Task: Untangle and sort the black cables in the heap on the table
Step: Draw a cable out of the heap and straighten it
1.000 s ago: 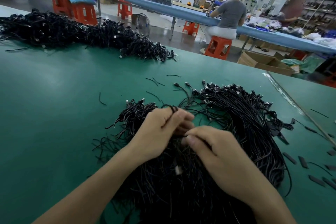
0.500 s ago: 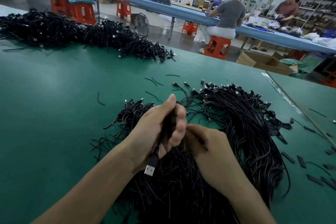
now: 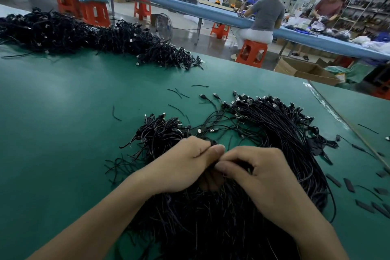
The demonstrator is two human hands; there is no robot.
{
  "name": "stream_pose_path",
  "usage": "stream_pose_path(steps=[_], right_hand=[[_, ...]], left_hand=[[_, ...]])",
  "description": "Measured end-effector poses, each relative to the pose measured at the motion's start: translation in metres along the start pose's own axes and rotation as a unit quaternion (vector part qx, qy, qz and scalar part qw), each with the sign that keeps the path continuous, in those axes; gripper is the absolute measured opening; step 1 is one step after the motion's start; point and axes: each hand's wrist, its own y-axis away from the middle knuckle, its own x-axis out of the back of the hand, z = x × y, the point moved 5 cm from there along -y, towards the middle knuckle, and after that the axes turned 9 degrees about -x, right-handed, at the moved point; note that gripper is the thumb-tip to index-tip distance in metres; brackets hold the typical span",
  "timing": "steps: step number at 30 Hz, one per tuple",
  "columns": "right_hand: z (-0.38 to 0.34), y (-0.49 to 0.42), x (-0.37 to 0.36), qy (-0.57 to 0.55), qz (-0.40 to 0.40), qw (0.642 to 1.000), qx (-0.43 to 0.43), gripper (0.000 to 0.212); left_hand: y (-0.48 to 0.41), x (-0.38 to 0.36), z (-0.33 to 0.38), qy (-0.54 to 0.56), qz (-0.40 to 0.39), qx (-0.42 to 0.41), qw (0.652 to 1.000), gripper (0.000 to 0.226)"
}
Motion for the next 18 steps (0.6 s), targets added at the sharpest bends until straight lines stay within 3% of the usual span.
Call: stream_pose_path(steps=[6,9,12,15,18], right_hand=[[0.003,0.0,0.001,-0.117,0.074,0.99,-0.017,0.015],[0.009,-0.003,-0.008,-0.21,-0.004,0.977,-0.041,0.015],[0.011,-0.003,-0.012,-0.232,-0.063,0.969,-0.049,0.015],[0.012,-0.005,-0.013,-0.186,-0.076,0.978,-0.051,0.017],[0.013,-0.005,-0.014,-0.17,-0.077,0.981,-0.053,0.012]], left_hand=[[0.008,-0.009,-0.001,0.11,-0.078,0.09,0.987,0.066],[0.013,-0.011,-0.001,0.209,-0.128,0.096,0.965,0.059],[0.014,-0.012,-0.003,0.262,-0.148,0.087,0.95,0.053],[0.012,-0.012,-0.003,0.283,-0.139,0.082,0.946,0.054],[0.008,-0.009,-0.008,0.198,-0.07,0.074,0.975,0.058]])
